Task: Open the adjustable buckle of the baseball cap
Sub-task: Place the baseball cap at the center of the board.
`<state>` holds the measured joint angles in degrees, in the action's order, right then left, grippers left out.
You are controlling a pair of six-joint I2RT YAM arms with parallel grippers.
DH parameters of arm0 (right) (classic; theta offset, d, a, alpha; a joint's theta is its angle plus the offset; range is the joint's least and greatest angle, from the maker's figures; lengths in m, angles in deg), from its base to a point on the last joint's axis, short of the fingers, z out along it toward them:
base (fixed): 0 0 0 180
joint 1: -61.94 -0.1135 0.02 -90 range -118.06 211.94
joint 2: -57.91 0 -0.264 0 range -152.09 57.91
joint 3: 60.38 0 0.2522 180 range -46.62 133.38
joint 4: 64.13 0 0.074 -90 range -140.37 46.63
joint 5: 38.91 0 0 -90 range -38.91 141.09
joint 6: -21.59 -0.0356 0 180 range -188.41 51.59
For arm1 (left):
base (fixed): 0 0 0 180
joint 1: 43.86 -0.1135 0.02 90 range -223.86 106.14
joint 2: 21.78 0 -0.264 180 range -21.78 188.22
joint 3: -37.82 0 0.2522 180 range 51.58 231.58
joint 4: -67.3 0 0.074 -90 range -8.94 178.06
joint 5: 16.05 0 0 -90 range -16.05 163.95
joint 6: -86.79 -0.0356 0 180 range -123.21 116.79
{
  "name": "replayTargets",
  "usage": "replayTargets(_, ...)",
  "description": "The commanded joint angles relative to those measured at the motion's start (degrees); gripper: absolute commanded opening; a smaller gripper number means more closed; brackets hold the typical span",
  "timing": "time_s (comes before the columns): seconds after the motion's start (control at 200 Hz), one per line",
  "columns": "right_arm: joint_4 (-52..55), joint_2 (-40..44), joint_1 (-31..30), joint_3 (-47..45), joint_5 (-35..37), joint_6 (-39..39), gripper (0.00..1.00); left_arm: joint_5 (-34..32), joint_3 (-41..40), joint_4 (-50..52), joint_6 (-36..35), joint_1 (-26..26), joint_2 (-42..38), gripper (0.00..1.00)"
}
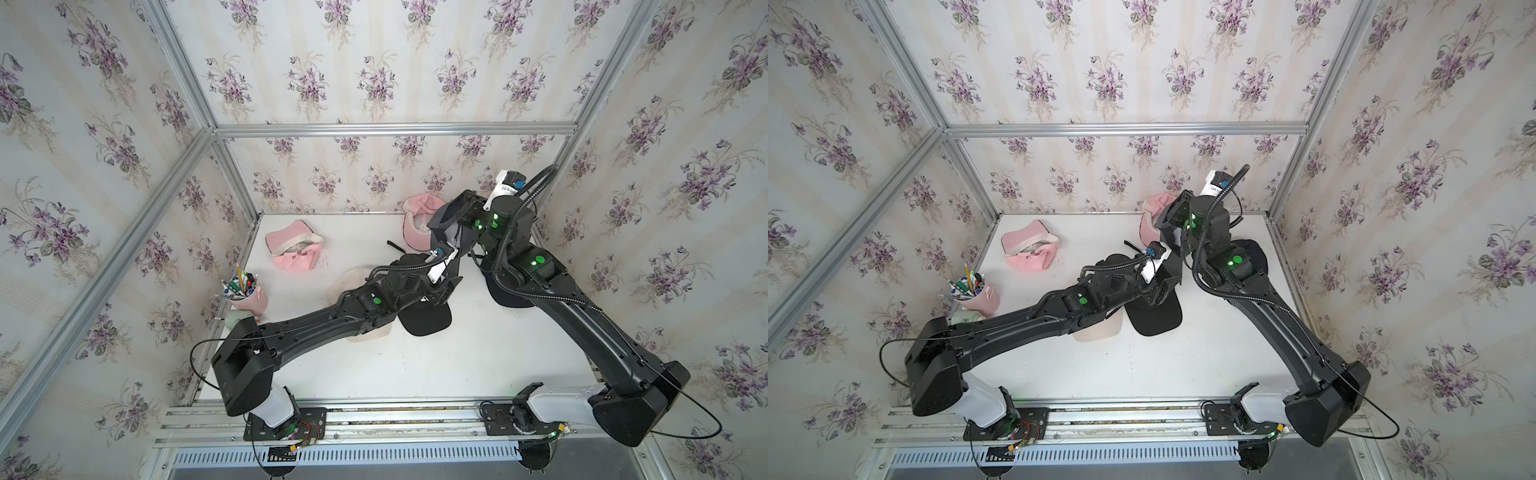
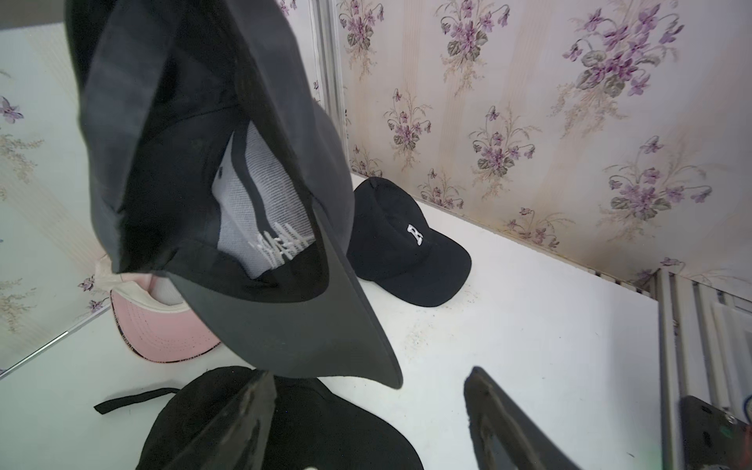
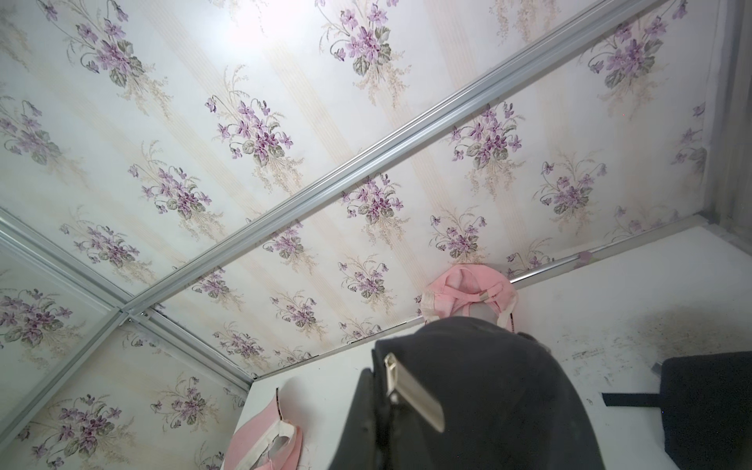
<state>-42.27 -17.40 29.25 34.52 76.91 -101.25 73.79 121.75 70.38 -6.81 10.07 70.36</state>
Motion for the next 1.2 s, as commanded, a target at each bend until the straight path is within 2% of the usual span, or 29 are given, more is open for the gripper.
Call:
replayTargets(0.0, 0.66, 0.4, -0.1, 0.16, 2.56, -3.11, 0.0, -0.48, 1.93, -6.19, 0.41, 0.03, 2.23, 0.75)
replayTargets(0.06, 1.01, 0.67, -0.11, -0.02, 2.87, -3.75, 0.0, -0.53, 2.55, -7.34, 0.52, 0.03, 3.64, 0.75)
replayTargets(0.185, 1.33, 1.67, -0.33, -0.66, 3.26, -4.42, 0.0, -4.85, 3.56, -7.38, 0.44, -0.04, 5.71, 0.74)
replayTargets(0.26, 1.23, 2.42, -0.44, -1.53, 3.57, -4.45, 0.0, -4.01, 3.48, -7.85, -0.03, -0.45, 6.18, 0.71)
replayTargets(0.39, 0.99, 3.54, -0.43, -3.25, 3.64, -4.86, 0.0, -0.32, 4.65, -6.96, 0.95, -1.61, 7.54, 0.56)
replayTargets(0.405, 1.05, 3.63, -0.46, -3.38, 3.62, -4.91, 0.0, -0.08, 4.82, -6.79, 1.03, -1.71, 7.71, 0.52)
replayTargets(0.48, 1.09, 3.94, -0.45, -3.61, 3.37, -5.29, 0.0, 1.01, 5.56, -6.33, 1.86, -2.24, 8.47, 0.41)
replayTargets(0.759, 0.11, 4.4, -0.46, -4.85, 1.52, -4.14, 0.0, 5.19, 6.15, -5.36, 4.46, -3.22, 8.55, 0.09)
replayTargets(0.849, -1.3, 5.48, -0.45, -6.64, 2.41, -3.15, 0.0, 6.22, 6.56, -4.7, 5.47, -3.3, 7.98, 0.03)
replayTargets(0.914, -2.23, 6.28, -0.4, -7.67, 2.91, -1.04, 0.05, 6.96, 6.48, -4.79, 6.56, -3.3, 7.56, 0.01)
replayTargets(1.194, -0.76, 9.84, 0.19, -7.43, -0.63, 12.09, 0.52, 9.74, 5.81, -7.65, 14.52, -3.28, 7.91, 0.0)
